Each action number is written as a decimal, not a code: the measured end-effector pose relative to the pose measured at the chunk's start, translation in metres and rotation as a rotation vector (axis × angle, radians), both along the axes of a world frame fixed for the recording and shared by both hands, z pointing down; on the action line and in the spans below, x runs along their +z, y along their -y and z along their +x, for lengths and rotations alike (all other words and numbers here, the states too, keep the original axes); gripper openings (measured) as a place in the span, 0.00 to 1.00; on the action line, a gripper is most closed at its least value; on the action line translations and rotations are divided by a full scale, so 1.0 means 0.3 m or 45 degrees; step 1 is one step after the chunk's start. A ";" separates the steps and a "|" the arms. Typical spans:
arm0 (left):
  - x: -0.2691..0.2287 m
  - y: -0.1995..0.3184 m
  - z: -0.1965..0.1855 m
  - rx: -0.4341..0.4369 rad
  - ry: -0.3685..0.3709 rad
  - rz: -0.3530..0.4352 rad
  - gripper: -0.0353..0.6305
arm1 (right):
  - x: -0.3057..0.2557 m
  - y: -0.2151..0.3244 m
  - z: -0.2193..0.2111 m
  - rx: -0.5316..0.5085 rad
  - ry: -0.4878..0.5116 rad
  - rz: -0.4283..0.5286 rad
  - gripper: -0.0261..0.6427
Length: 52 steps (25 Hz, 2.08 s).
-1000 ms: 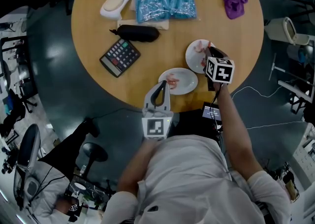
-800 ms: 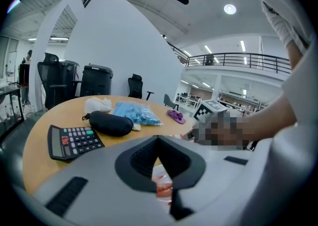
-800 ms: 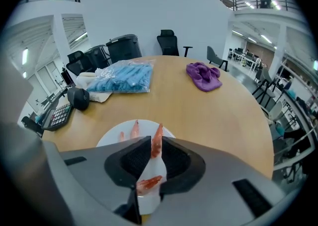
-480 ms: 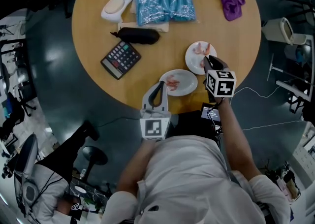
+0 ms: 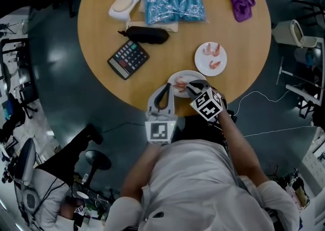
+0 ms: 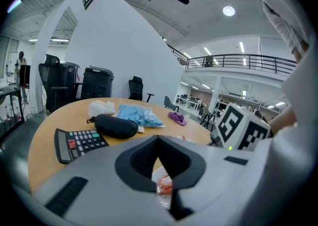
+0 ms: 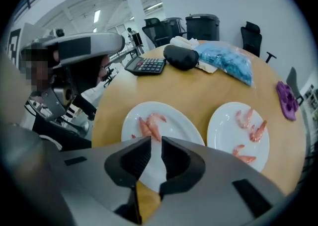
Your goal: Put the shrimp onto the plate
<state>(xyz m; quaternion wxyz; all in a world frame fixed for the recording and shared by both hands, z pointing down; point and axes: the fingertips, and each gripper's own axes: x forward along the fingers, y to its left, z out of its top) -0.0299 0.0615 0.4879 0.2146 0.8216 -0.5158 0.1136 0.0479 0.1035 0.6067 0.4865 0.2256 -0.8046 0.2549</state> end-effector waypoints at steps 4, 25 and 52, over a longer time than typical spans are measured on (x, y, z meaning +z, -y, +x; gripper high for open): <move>0.007 -0.017 -0.015 -0.013 0.011 0.013 0.06 | -0.007 -0.004 -0.008 0.022 0.001 -0.051 0.14; 0.009 -0.029 0.000 -0.018 0.000 -0.003 0.06 | -0.051 0.025 0.043 -0.205 -0.083 0.064 0.09; -0.022 -0.031 0.074 -0.046 0.001 -0.030 0.06 | -0.021 0.337 0.550 -1.364 -0.358 0.037 0.08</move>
